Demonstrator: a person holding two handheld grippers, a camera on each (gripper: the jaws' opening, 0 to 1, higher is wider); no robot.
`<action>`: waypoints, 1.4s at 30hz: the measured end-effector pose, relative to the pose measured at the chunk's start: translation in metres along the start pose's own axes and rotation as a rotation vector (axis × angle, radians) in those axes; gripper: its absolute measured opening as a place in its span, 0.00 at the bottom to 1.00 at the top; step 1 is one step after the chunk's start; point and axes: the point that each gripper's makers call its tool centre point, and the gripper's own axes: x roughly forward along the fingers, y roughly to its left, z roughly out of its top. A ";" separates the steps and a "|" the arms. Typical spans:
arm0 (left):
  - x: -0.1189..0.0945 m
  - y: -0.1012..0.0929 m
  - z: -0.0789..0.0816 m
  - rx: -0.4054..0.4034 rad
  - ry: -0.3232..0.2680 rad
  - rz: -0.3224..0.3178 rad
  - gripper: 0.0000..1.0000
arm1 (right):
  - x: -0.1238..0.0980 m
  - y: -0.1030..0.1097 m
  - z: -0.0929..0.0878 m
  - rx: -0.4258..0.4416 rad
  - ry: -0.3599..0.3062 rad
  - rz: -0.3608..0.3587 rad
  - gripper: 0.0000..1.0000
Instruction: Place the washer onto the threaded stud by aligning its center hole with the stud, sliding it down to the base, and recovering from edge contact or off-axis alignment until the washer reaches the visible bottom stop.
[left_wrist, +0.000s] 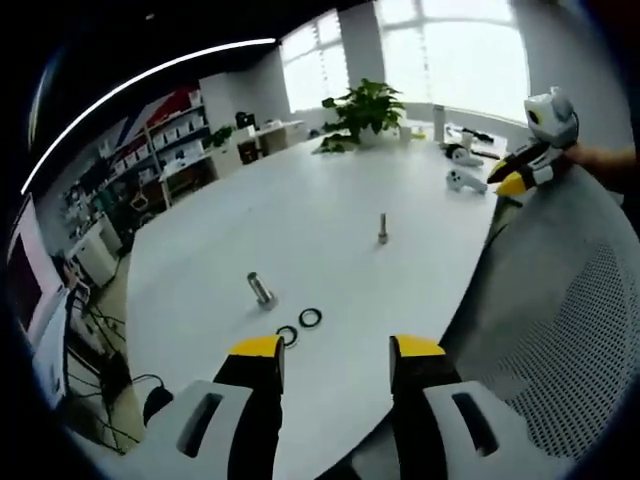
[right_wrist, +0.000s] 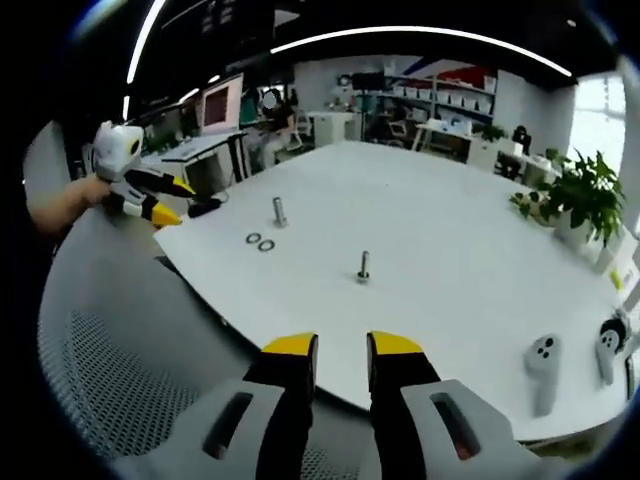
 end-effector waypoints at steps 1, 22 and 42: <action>0.003 0.004 -0.002 0.029 0.020 -0.015 0.43 | 0.001 -0.001 -0.002 0.006 0.010 -0.003 0.20; 0.099 0.042 -0.044 0.374 0.343 -0.302 0.44 | 0.003 -0.015 0.008 0.018 -0.015 -0.058 0.16; 0.144 0.053 -0.062 0.405 0.429 -0.455 0.36 | 0.006 -0.020 0.009 0.040 -0.010 -0.042 0.16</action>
